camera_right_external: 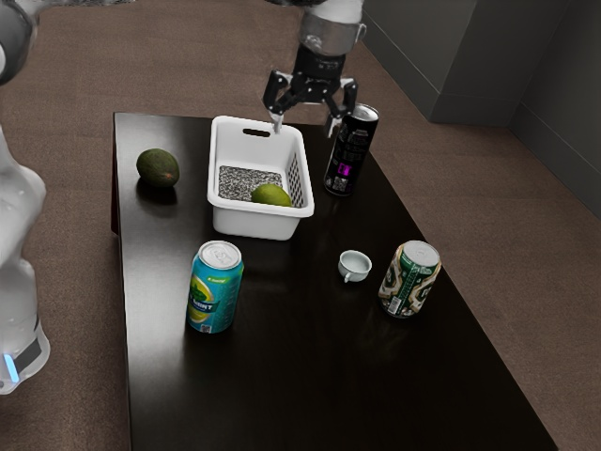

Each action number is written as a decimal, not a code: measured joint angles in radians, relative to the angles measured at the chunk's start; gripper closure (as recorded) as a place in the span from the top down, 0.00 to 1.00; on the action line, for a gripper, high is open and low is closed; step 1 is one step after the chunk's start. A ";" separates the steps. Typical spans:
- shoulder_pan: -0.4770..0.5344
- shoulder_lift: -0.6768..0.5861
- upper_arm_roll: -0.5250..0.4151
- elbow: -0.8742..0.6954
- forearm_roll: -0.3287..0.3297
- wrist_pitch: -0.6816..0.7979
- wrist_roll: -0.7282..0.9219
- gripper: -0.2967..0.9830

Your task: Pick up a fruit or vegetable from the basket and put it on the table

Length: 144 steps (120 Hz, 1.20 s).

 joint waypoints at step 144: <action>0.251 -0.038 0.057 -0.351 -0.030 0.342 -0.860 0.77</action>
